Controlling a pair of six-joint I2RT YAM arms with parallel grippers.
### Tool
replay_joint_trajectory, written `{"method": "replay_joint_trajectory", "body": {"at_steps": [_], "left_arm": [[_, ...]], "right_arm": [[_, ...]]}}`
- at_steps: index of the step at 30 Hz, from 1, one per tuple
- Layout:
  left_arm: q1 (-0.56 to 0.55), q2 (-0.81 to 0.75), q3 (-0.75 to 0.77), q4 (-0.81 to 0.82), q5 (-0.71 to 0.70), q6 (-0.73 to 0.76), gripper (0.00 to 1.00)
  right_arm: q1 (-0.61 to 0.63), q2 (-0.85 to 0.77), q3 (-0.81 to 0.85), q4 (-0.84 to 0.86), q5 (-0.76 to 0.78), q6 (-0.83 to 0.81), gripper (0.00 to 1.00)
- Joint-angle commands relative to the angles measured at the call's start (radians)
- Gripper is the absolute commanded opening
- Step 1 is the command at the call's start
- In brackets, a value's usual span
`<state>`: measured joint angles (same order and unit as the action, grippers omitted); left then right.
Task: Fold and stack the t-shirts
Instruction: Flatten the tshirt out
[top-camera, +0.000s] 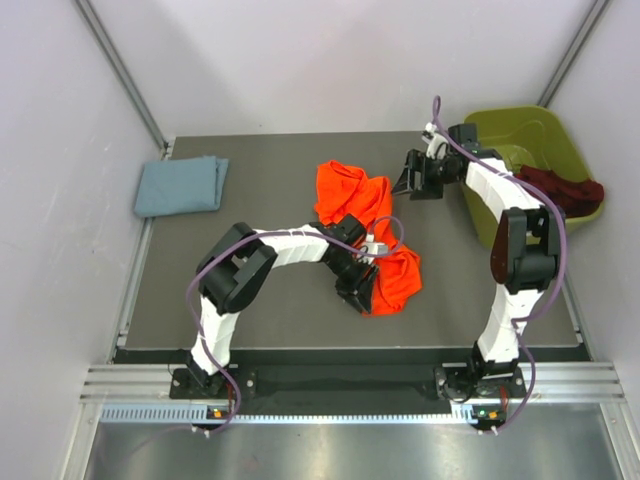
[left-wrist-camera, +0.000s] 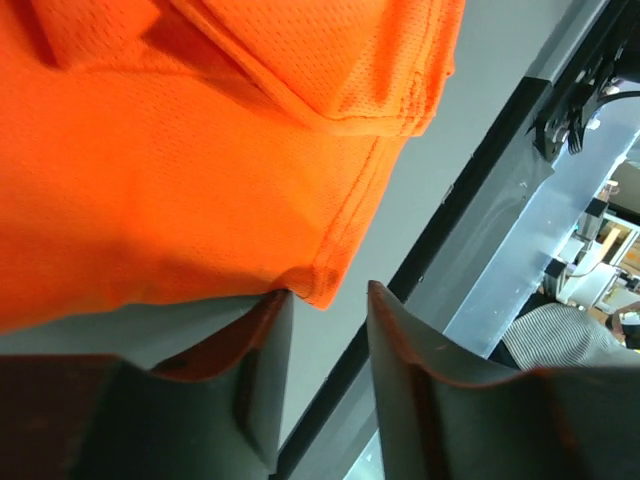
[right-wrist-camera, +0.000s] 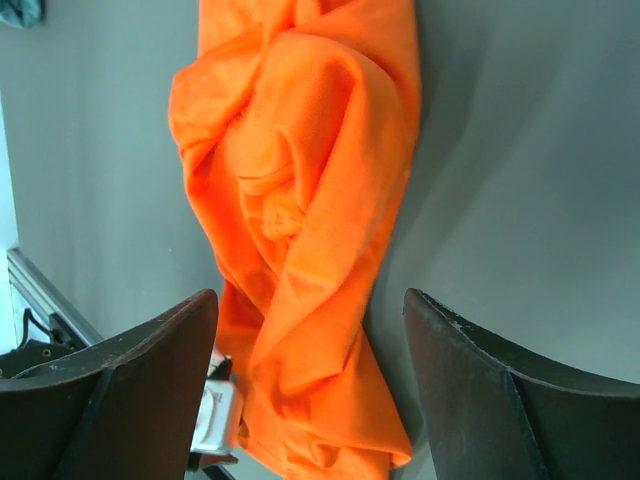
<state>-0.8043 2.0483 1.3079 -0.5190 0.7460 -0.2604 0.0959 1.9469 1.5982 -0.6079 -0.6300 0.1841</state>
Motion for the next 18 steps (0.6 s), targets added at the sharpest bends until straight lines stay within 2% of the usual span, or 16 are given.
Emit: {"method": "replay_joint_trajectory", "body": {"at_steps": [1, 6, 13, 14, 18], "left_arm": [[-0.001, 0.029, 0.021, 0.019, -0.057, 0.029, 0.40], [0.004, 0.024, 0.027, 0.013, -0.073, 0.030, 0.32], [0.005, 0.035, 0.036, 0.008, -0.073, 0.038, 0.12], [0.005, 0.035, 0.037, 0.004, -0.074, 0.041, 0.05], [0.019, -0.003, 0.054, -0.073, -0.096, 0.094, 0.00]], "right_arm": [[-0.033, -0.046, -0.012, 0.040, 0.004, -0.012, 0.75], [-0.045, -0.060, -0.026, 0.056, 0.006, -0.005, 0.75], [-0.051, -0.052, 0.008, 0.059, 0.012, -0.002, 0.75], [-0.051, -0.054, 0.014, 0.057, 0.013, 0.000, 0.75], [-0.058, -0.063, 0.020, 0.063, 0.016, -0.002, 0.75]]}}
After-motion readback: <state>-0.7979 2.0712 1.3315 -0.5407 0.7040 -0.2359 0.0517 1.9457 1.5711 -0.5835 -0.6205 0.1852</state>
